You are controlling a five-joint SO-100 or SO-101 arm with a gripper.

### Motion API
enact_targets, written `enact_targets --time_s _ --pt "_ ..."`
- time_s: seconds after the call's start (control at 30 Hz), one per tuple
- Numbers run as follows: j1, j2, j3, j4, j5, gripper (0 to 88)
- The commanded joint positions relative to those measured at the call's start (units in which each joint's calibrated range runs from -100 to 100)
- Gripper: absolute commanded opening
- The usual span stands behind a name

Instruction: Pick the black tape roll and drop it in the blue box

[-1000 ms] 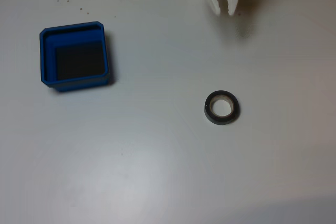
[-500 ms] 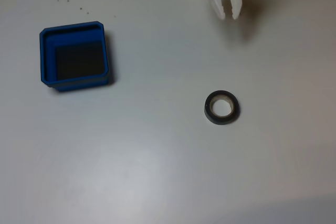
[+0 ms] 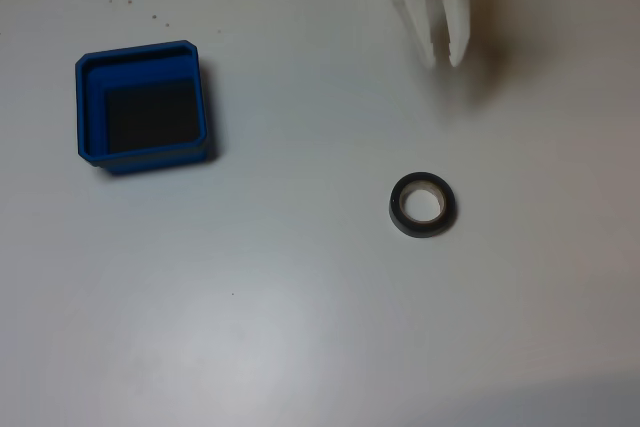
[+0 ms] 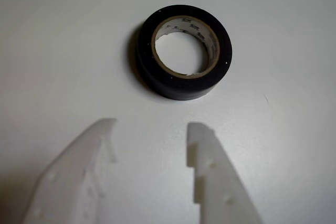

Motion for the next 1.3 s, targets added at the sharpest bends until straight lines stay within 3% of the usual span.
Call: enact_targets --time_s 0.0,0.3,0.6,0.77,1.27 --pt "2.46 7.68 -9.59 -0.49 -0.24 11.9" --pt "7.15 27.17 -28.09 5.20 -0.24 11.9" --pt "7.44 41.46 -60.44 41.01 -0.41 11.9" --pt "7.44 51.41 -76.97 52.64 -0.50 11.9" --pt "7.54 66.04 -92.60 53.55 -0.68 11.9"
